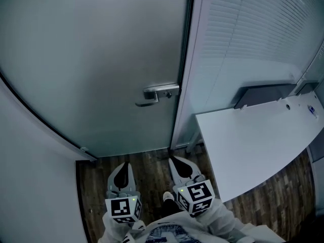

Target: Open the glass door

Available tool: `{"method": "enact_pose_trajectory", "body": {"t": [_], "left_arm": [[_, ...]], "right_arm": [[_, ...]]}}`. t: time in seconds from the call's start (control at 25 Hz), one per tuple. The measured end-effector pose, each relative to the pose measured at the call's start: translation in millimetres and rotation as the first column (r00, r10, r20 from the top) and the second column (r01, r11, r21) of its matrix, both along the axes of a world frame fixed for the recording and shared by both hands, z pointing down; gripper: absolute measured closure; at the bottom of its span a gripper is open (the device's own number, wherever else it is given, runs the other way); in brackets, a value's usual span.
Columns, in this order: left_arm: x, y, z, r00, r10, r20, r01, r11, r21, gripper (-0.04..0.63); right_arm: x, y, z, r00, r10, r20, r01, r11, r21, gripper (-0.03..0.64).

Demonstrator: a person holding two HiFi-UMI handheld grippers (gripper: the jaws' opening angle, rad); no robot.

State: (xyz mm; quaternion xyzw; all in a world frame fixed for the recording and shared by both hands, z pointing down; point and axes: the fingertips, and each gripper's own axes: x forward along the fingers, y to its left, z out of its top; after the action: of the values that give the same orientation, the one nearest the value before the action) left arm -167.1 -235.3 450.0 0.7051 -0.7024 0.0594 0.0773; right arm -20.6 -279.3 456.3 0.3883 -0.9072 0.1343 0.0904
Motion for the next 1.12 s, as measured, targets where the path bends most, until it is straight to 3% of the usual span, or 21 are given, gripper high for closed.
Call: {"method": "enact_pose_trajectory", "body": {"t": [0.32,0.4,0.56,0.72,0.92,1.12], "left_arm": [[4,-35,0,0.999,-0.049,0.018,0.05,0.999,-0.015,0.591],[1,-36,3,0.998,-0.055,0.02,0.056,0.998,-0.03,0.591],[-7,-47,4,0.997,-0.064,0.031,0.065,0.997,-0.038,0.591],[-15,-55,5,0.997,-0.066,0.029,0.066,0.997,-0.03,0.591],[-34,-53,14,0.996,-0.09,0.008,0.09,0.995,-0.045,0.591],[-62,-39,23,0.991,-0.137,-0.008,0.136,0.989,-0.062,0.591]], "right_arm": [[-2,-57,5,0.998,-0.038,-0.044,0.038,0.999,0.017,0.612],[-6,-64,3,0.998,-0.045,-0.04,0.046,0.999,0.014,0.539],[-15,-80,1,0.995,-0.062,-0.077,0.065,0.997,0.047,0.51],[-32,-94,8,0.982,-0.11,-0.151,0.12,0.991,0.057,0.426],[-58,-126,19,0.917,-0.125,-0.378,0.201,0.965,0.169,0.391],[-87,-161,38,0.792,-0.113,-0.6,0.311,0.921,0.236,0.38]]}}
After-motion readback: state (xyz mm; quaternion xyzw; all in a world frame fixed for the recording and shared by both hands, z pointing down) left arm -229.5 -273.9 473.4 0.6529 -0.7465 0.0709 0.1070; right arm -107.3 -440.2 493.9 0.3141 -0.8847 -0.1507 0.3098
